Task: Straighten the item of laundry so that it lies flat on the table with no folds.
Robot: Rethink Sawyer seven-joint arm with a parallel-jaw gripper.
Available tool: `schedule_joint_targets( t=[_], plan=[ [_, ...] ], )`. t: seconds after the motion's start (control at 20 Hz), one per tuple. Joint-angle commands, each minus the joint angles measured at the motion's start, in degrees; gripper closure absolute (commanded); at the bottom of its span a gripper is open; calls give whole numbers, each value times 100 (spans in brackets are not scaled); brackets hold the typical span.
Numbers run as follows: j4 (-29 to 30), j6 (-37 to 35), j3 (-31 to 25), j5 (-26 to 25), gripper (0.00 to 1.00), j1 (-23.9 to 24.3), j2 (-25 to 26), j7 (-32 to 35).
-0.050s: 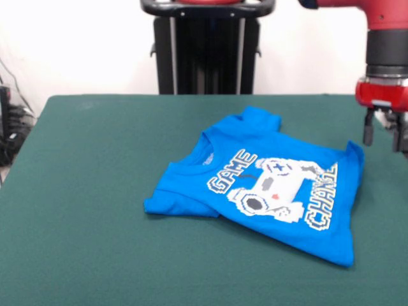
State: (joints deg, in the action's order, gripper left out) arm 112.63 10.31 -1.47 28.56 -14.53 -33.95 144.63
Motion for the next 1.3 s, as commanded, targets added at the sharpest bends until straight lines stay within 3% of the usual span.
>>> schedule_joint_targets(
  t=[0.05,0.25,0.45,0.85,1.3],
  plan=[
    [156,-193,332,168,0,54,97,749],
    [280,-274,607,281,0,-180,64,784],
    [311,-429,836,96,0,-82,62,610],
    [548,-416,906,-728,0,721,-192,264],
    [66,-830,1242,-982,0,1161,-463,106]
  ],
)
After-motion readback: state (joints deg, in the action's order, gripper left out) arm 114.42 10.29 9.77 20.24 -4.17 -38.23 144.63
